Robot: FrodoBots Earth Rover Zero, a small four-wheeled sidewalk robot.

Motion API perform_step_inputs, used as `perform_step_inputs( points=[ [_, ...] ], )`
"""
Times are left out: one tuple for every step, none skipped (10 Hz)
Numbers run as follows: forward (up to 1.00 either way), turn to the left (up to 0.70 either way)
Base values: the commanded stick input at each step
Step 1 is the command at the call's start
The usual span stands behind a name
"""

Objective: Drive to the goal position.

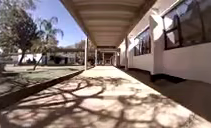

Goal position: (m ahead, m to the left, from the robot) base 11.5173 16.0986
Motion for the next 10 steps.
perform_step_inputs(
  points=[
    [0.7,0.0],
    [0.7,0.0],
    [0.7,0.0],
    [0.7,0.0],
    [0.7,0.0],
    [0.7,0.0],
    [0.7,0.0],
    [0.7,0.0],
    [0.7,0.0],
    [0.7,0.0]
  ],
)
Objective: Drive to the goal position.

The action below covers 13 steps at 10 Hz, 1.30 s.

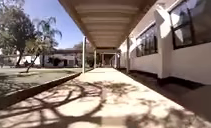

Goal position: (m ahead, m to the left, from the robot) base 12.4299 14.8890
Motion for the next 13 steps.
perform_step_inputs(
  points=[
    [0.7,0.0],
    [0.7,0.0],
    [0.7,0.0],
    [0.7,0.0],
    [0.7,0.0],
    [0.7,0.0],
    [0.7,0.0],
    [0.7,0.0],
    [0.7,0.0],
    [0.7,0.0],
    [0.7,0.0],
    [0.7,0.0],
    [0.7,0.0]
  ],
)
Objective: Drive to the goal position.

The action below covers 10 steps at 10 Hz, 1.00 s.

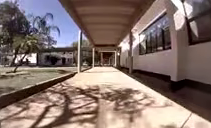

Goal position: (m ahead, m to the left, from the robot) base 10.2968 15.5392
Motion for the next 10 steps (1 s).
perform_step_inputs(
  points=[
    [0.7,0.0],
    [0.7,0.0],
    [0.7,0.0],
    [0.7,0.0],
    [0.7,0.0],
    [0.7,0.0],
    [0.7,0.0],
    [0.7,0.0],
    [0.7,0.0],
    [0.7,0.0]
  ],
)
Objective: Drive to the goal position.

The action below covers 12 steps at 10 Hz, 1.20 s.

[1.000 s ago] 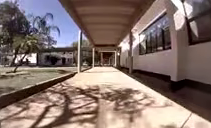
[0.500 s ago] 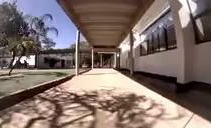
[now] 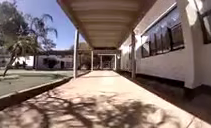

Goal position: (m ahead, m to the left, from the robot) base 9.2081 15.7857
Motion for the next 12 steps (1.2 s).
perform_step_inputs(
  points=[
    [0.7,0.0],
    [0.7,0.0],
    [0.7,0.0],
    [0.7,0.0],
    [0.7,0.0],
    [0.7,0.0],
    [0.7,0.0],
    [0.7,0.0],
    [0.7,0.0],
    [0.7,0.0],
    [0.7,0.0],
    [0.7,0.0]
  ],
)
